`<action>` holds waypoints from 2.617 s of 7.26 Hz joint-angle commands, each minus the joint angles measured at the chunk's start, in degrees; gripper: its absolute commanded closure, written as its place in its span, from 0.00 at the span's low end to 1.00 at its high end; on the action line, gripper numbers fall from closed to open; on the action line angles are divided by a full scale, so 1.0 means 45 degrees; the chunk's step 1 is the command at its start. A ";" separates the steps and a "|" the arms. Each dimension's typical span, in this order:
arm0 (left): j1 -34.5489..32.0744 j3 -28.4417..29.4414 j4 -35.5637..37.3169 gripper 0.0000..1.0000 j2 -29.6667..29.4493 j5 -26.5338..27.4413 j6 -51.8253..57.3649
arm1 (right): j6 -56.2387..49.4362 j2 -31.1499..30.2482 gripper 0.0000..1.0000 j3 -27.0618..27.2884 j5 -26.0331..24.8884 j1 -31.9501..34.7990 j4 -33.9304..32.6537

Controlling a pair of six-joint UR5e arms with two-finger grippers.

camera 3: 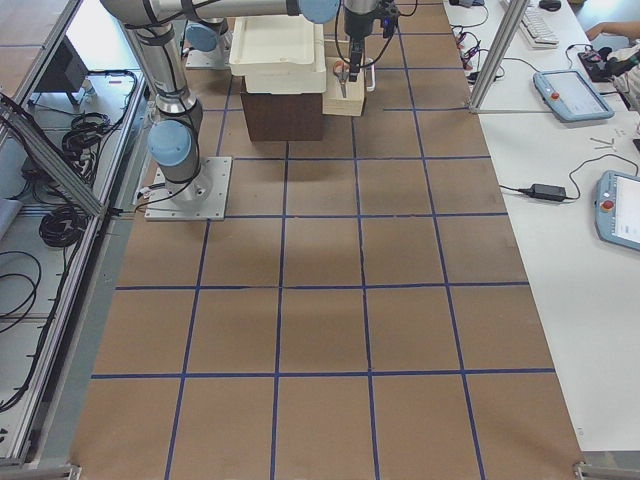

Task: Put scissors in drawer and close it
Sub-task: 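Move the left gripper over to the drawer front near its handle, then push the drawer front away from the robot with the left gripper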

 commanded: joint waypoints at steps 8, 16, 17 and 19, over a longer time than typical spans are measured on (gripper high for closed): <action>-0.0333 -0.0115 -0.1780 0.00 0.0180 0.0057 0.0022 | -0.0698 -0.0030 0.00 0.0231 -0.0085 -0.0020 -0.0058; -0.0352 -0.0916 -0.2716 0.00 0.0980 0.0096 -0.0172 | -0.0699 -0.0030 0.00 0.0251 -0.0086 -0.0020 -0.0117; -0.0352 -0.1129 -0.2717 0.00 0.1077 0.0096 -0.0172 | -0.0699 -0.0030 0.00 0.0251 -0.0086 -0.0020 -0.0117; -0.0352 -0.1268 -0.2543 0.00 0.1156 0.0077 -0.0172 | -0.0718 -0.0011 0.00 0.0251 -0.0086 -0.0020 -0.0117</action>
